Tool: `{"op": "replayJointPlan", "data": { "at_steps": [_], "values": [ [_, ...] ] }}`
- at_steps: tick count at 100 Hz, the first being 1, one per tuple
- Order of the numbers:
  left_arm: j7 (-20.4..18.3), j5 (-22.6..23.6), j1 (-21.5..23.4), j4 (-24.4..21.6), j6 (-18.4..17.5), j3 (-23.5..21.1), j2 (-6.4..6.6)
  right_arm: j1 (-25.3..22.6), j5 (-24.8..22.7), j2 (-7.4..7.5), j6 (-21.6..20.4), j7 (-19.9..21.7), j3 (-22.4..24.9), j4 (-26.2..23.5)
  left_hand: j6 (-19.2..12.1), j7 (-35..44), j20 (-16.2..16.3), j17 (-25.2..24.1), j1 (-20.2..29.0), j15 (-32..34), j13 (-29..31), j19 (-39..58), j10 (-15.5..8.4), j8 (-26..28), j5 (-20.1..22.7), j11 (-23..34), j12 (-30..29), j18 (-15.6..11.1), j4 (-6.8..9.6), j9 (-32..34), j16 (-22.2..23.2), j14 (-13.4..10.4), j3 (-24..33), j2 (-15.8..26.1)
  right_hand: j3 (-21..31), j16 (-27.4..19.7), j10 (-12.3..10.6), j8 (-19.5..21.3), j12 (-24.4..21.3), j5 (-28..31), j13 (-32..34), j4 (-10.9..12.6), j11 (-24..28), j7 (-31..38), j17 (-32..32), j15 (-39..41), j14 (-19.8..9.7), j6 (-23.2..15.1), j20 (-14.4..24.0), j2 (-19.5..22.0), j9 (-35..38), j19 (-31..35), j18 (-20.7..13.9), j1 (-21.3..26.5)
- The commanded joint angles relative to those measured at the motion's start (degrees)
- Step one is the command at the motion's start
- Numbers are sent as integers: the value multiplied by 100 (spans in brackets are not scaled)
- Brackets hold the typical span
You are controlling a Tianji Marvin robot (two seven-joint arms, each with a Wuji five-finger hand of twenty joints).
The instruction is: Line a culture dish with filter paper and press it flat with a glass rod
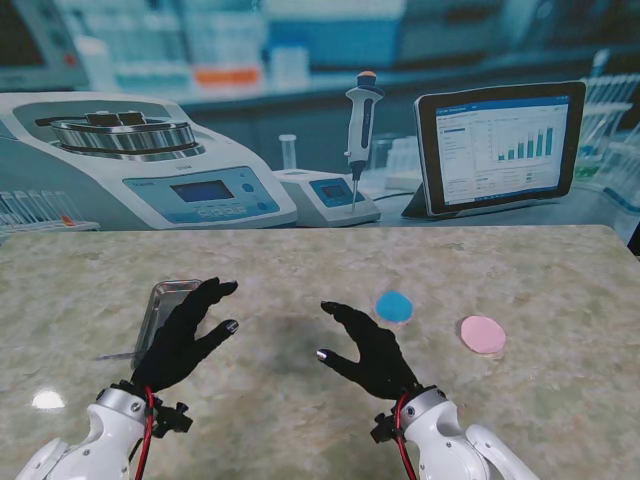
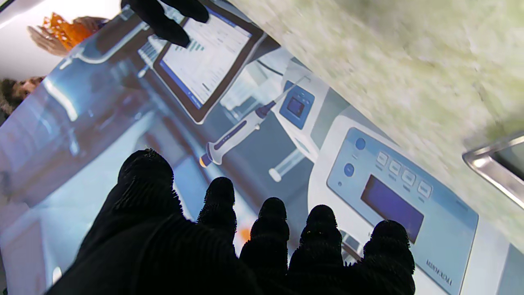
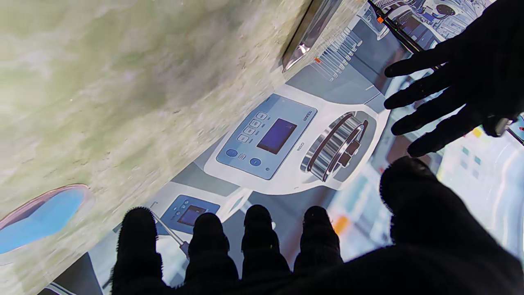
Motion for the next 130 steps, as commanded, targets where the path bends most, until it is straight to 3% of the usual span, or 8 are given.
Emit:
{"op": "replayJointPlan", "data": {
  "at_steps": [1,41,45,63,90,113,130],
  "values": [
    [-67,121,-118,105,84,-123,54,-65,26,-31,-14,-19,0,-20,34,108,278,-60,145,29,-118,237,-4,74,-83,50,88,-109,70,-4,82,-22,-65,-14,-119,-56,-275,-67,-38,7,-151,82,-95,-92,-114,-167,-224,-179,-99,179,-113,-95,-125,-90],
    [-668,1086,-278,479,202,-932,214,-126,57,-34,-47,-27,65,-85,61,353,853,-108,329,114,-61,461,-4,193,73,306,155,-110,56,135,382,32,-17,-306,-132,-10,-283,41,11,-4,-138,88,-15,-33,-103,-119,-223,-130,-23,167,-89,-52,-144,-53],
    [-719,1189,-276,504,212,-1009,229,-130,60,-35,-47,-29,69,-91,61,366,902,-115,330,112,-49,483,170,201,91,325,149,-105,52,120,392,40,-19,-319,-135,-7,-282,57,17,-5,-138,88,-5,-29,-102,-115,-229,-133,-14,169,-94,-45,-141,-56],
    [-879,1553,-316,659,308,-1253,276,-216,55,-28,-26,-12,119,-207,87,444,1060,-135,365,136,70,545,197,241,242,467,153,-95,45,192,429,72,3,-333,-134,4,-277,161,33,-6,-137,91,34,10,-98,-100,-230,-91,22,161,-91,-20,-147,-41],
    [-1199,2355,-438,914,596,-1456,379,-269,70,-32,-20,-30,156,-251,200,525,1340,-25,380,178,312,629,234,304,474,947,217,-30,35,337,497,153,6,-327,-134,13,-269,322,41,-29,-131,94,64,39,-87,-81,-239,-72,68,156,-95,19,-157,-20],
    [-1328,2919,-615,1227,784,-1489,445,-265,100,-35,-27,-26,163,-243,372,1119,1477,225,427,287,665,764,343,630,1086,1323,216,86,23,802,622,267,68,-405,-128,19,-269,412,43,-38,-125,100,74,46,-81,-65,-252,-65,103,150,-93,60,-161,-4],
    [-1489,3240,-749,1439,915,-1461,496,-264,113,-35,-37,-21,174,-240,398,1280,1532,394,420,451,985,898,422,733,1251,1448,252,180,12,1156,735,380,94,-431,-121,22,-262,469,46,-40,-122,104,85,53,-75,-56,-262,-58,126,142,-91,90,-167,13]
  ]
}}
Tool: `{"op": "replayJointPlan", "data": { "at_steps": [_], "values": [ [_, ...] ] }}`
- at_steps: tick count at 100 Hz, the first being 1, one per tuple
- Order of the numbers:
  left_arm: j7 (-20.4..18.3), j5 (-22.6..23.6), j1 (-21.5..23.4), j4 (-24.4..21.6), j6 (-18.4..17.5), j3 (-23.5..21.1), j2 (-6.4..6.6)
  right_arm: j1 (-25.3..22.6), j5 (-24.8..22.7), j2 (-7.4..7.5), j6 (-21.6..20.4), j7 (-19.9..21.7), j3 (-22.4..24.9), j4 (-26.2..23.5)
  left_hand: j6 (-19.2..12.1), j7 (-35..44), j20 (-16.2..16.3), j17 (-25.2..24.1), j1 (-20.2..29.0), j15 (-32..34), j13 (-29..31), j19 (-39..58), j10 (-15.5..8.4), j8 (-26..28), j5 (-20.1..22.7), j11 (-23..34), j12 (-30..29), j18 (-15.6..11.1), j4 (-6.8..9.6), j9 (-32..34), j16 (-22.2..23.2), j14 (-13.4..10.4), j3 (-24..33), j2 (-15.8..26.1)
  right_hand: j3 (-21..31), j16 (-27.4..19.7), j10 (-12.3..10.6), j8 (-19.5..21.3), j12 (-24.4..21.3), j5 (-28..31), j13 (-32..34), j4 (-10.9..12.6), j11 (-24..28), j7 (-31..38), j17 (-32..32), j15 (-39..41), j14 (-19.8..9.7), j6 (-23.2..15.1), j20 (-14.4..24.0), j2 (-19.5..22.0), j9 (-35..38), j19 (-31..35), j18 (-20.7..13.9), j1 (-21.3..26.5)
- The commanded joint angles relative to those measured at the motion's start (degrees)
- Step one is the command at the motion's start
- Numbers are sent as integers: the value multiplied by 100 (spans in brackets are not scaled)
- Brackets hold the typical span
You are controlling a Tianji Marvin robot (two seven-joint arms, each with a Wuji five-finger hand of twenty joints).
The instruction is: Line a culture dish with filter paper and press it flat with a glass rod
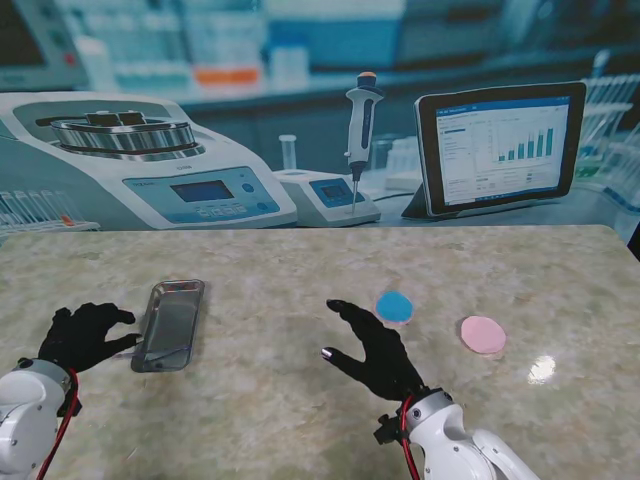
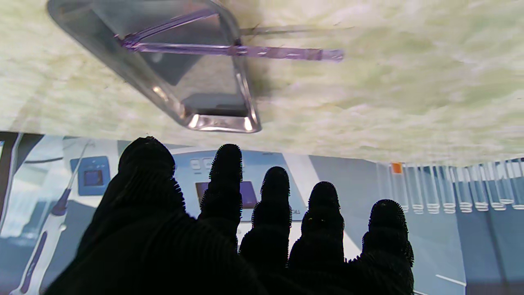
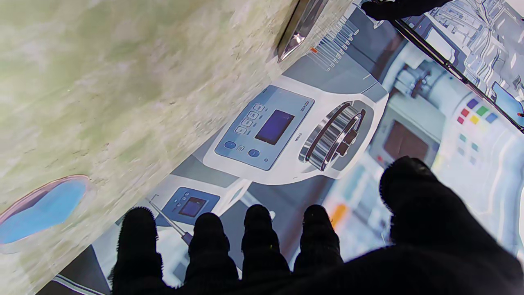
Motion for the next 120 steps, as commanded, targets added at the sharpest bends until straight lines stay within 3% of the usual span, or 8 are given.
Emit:
{"op": "replayJointPlan", "data": {
  "at_steps": [1,22,25,35,38,53,93,120],
  "values": [
    [-104,92,-41,101,83,7,42,-42,28,-26,0,12,-5,-24,102,126,244,41,208,89,186,258,143,89,127,84,116,175,12,188,116,145,98,-29,-115,22,-262,98,45,-40,-122,104,59,44,-75,-56,-240,-58,115,143,-94,92,-156,11],
    [-285,368,-171,309,189,88,93,-38,36,-24,-6,25,-1,-21,160,8,354,230,205,445,408,783,126,84,75,359,303,239,-14,519,339,221,287,-290,-106,26,-264,195,51,-47,-121,109,77,77,-77,-44,-239,-43,135,132,-91,118,-155,32],
    [-310,399,-183,328,190,98,100,-38,37,-23,-4,31,-1,-21,155,-27,64,174,-274,554,387,1058,105,88,72,365,296,240,-126,520,259,210,1197,-526,-104,26,-270,211,51,-50,-121,110,78,84,-76,-43,-242,-47,138,134,-92,122,-154,32],
    [-417,519,-206,358,172,115,122,-37,39,-21,2,40,-4,-24,88,-48,156,191,-384,670,384,1247,48,72,75,375,295,229,-161,510,300,192,1635,-739,-104,28,-256,268,51,-58,-121,111,82,108,-76,-38,-243,-35,146,127,-96,131,-155,34],
    [-452,550,-209,360,156,116,129,-38,37,-20,1,41,-4,-25,75,-42,145,154,-608,752,349,1369,33,70,71,376,271,223,-240,497,221,183,2207,-892,-102,27,-251,282,52,-62,-121,112,84,113,-76,-38,-245,-36,148,129,-94,133,-155,36],
    [-579,672,-209,367,49,115,155,-37,36,-21,6,40,-6,-25,-76,11,158,139,-667,859,304,1588,-30,95,48,377,259,186,-279,463,181,139,2591,-1091,-100,28,-251,347,54,-72,-120,113,91,136,-77,-33,-238,-30,155,125,-95,142,-150,40],
    [-577,880,-296,521,125,281,177,-48,35,-20,12,41,0,-34,-24,354,235,226,-745,1180,507,2165,35,268,352,517,347,243,-337,773,255,205,2689,-1077,-97,30,-223,500,70,-91,-117,113,122,199,-76,-20,-241,-6,167,117,-93,161,-144,40],
    [-579,910,-382,674,185,395,190,-49,38,-19,26,52,-1,-37,-122,503,243,327,-257,1407,690,2537,-84,353,442,615,390,279,-351,953,308,193,2772,-1121,-95,38,-215,572,89,-93,-111,112,156,254,-73,0,-238,13,171,112,-86,173,-144,42]
  ]
}}
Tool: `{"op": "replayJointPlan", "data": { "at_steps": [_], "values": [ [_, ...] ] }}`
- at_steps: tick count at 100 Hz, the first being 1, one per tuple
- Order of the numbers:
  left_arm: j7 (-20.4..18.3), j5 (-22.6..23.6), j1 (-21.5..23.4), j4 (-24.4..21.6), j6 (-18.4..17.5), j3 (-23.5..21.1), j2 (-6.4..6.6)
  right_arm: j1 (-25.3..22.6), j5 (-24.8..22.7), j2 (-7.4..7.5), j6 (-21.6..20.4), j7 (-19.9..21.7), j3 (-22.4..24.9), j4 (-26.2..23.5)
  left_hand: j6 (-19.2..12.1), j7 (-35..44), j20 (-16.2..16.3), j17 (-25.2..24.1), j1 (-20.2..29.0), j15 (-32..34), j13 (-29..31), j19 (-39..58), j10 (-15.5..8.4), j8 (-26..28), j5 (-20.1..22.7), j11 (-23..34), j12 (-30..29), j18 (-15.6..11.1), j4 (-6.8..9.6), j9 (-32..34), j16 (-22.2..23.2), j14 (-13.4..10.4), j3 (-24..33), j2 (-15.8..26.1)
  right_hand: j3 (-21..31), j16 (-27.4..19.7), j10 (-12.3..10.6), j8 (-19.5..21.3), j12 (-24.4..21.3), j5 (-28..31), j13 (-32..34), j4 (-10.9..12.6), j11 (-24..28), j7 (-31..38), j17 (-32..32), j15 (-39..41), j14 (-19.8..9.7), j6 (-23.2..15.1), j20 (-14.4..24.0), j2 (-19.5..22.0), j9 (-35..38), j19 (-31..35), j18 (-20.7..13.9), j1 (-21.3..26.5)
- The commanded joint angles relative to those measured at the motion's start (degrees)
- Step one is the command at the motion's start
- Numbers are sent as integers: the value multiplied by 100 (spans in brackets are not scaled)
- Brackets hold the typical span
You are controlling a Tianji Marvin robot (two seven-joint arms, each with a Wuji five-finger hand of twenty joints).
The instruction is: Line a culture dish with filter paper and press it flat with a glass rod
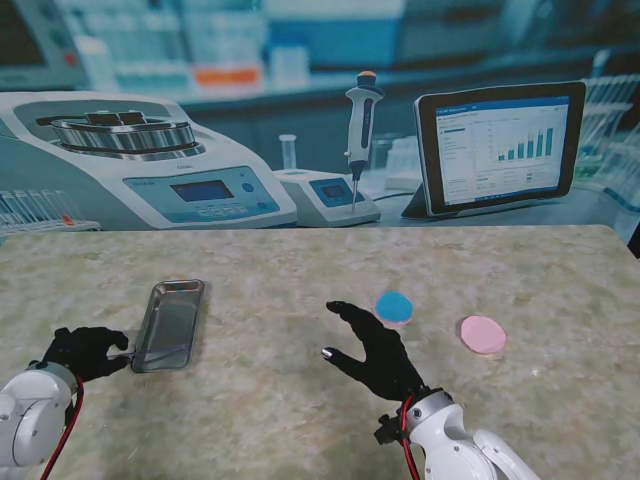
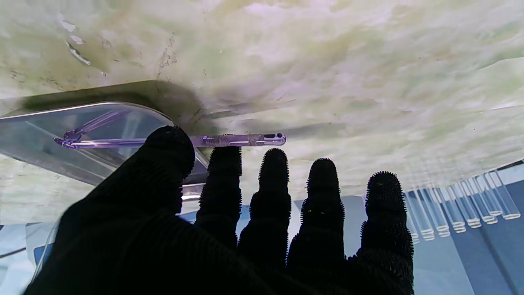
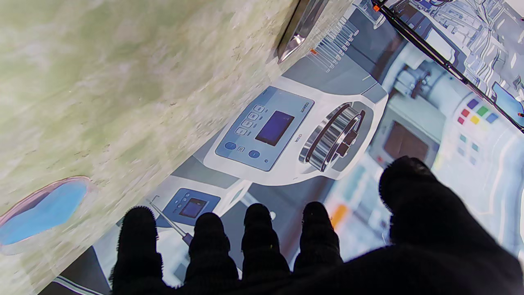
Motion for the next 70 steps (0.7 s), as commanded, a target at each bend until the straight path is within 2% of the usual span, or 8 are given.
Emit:
{"op": "replayJointPlan", "data": {
  "at_steps": [1,12,24,29,34,42,57,70],
  "values": [
    [-35,23,-5,43,32,20,11,-46,22,-19,27,22,-12,-37,-91,163,97,26,222,135,124,299,-36,85,109,104,111,170,-210,206,72,97,213,-95,-94,38,-215,131,74,-92,-110,112,40,49,-73,0,-214,5,97,112,-87,122,-142,28],
    [-36,21,-18,70,50,39,13,-42,22,-19,35,26,-18,-36,-130,273,103,103,661,419,279,672,-164,100,160,286,189,196,-327,380,189,108,-12,-164,-95,41,-214,155,82,-90,-109,111,55,82,-70,8,-216,15,99,108,-87,130,-143,27],
    [-6,6,-15,78,62,47,9,-36,27,-18,44,33,-27,-35,-203,450,182,248,1179,778,544,1121,-155,107,279,487,281,254,-389,668,338,131,-334,-236,-91,43,-209,176,89,-93,-111,112,68,120,-71,12,-212,24,99,104,-86,132,-142,35],
    [24,-1,-22,94,65,53,7,-35,26,-18,45,32,-30,-35,-234,588,123,309,1501,903,666,1296,-155,61,343,555,317,276,-281,799,359,135,-765,-188,-90,44,-208,184,91,-92,-110,112,72,139,-70,15,-218,25,99,112,-89,136,-143,34],
    [50,-13,-30,108,69,60,5,-33,23,-19,47,30,-32,-34,-256,725,142,347,1640,1013,738,1412,-148,120,409,621,348,290,-289,887,403,151,-881,-202,-91,44,-205,191,95,-96,-111,112,78,158,-71,16,-218,41,100,109,-88,139,-144,35],
    [82,-49,-45,131,76,72,1,-31,27,-19,53,31,-37,-34,-311,1340,72,377,2151,1166,836,1581,-157,75,402,737,430,321,-97,1038,438,165,-1735,-35,-90,44,-206,201,99,-101,-112,112,85,190,-71,17,-218,48,99,104,-90,141,-145,40],
    [148,-86,-65,165,93,95,-5,-28,26,-19,63,32,-43,-34,-348,1623,76,395,2232,1326,931,1641,-169,207,451,931,543,330,-79,1176,507,167,-1859,57,-90,45,-201,213,107,-108,-109,110,102,249,-71,22,-218,64,97,101,-87,146,-141,51],
    [217,-101,-78,192,102,107,-11,-27,25,-19,68,33,-47,-33,-417,1863,58,402,2403,1434,983,1694,-144,186,526,997,952,353,-37,1322,539,195,-2073,183,-92,45,-197,218,114,-110,-108,109,115,299,-68,25,-220,80,98,100,-85,152,-142,63]
  ]
}}
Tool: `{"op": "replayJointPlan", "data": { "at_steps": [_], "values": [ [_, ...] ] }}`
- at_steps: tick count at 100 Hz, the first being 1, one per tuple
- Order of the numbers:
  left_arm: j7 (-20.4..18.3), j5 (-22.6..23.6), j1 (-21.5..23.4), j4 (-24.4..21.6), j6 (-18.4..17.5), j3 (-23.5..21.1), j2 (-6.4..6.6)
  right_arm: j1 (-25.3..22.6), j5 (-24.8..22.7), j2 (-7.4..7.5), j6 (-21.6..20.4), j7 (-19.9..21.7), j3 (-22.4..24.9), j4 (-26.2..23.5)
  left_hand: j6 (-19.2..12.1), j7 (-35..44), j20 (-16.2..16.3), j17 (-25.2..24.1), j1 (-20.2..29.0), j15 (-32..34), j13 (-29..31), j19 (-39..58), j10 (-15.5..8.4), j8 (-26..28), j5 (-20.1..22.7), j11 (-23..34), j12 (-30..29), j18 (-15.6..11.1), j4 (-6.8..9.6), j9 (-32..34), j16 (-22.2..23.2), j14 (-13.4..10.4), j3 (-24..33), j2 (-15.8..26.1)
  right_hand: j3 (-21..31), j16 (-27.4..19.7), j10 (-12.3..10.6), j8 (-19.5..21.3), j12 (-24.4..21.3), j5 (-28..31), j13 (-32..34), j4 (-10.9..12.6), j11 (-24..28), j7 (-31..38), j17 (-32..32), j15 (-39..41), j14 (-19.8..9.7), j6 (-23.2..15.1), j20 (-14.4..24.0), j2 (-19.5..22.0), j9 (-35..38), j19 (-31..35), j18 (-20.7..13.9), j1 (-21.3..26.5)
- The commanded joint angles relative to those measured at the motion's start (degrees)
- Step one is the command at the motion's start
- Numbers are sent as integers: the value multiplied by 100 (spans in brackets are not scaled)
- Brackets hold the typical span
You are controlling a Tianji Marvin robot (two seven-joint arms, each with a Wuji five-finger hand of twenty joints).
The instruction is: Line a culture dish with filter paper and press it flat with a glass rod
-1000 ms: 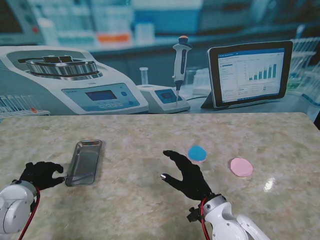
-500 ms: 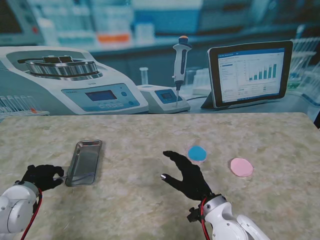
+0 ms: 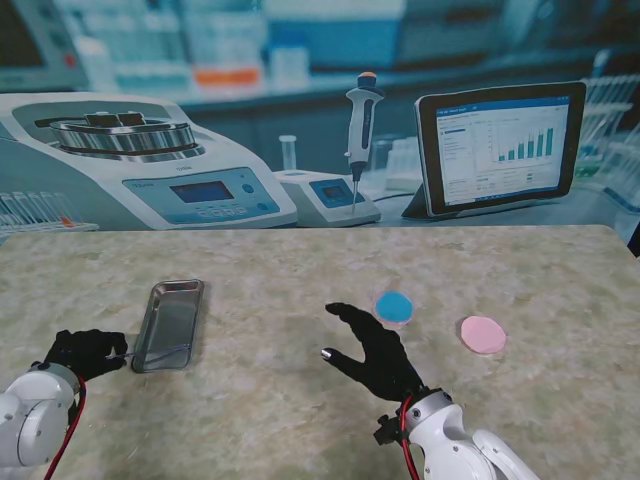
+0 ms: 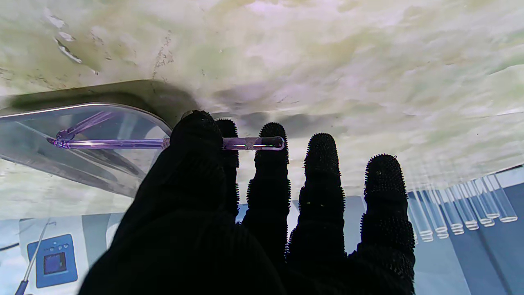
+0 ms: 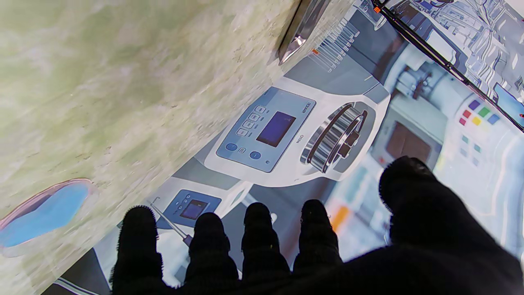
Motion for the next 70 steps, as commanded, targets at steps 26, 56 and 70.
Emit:
{"op": "replayJointPlan", "data": {
  "at_steps": [26,56,70],
  "values": [
    [69,-60,-8,36,40,9,-17,-21,14,-18,45,24,-42,-26,-356,467,63,44,800,285,381,311,-60,102,471,77,715,260,181,601,125,228,-494,429,-101,44,-199,90,72,-126,-106,109,59,189,-68,33,-224,38,50,99,-86,112,-143,77],
    [38,-158,7,-20,53,-35,-26,-5,10,-17,70,34,-61,-29,-81,259,189,174,989,1138,805,628,-59,-76,815,1518,1298,388,217,1174,514,302,-614,461,-114,41,-197,56,74,-148,-105,109,77,301,-67,38,-226,55,48,106,-85,126,-148,94],
    [39,-132,24,-57,41,-73,-27,0,9,-16,82,38,-66,-38,-42,239,336,316,1049,1550,1030,962,-169,-65,867,1962,1284,450,218,1354,679,331,-606,403,-120,38,-200,39,73,-152,-108,110,79,342,-68,35,-227,61,45,107,-87,127,-149,99]
  ]
}}
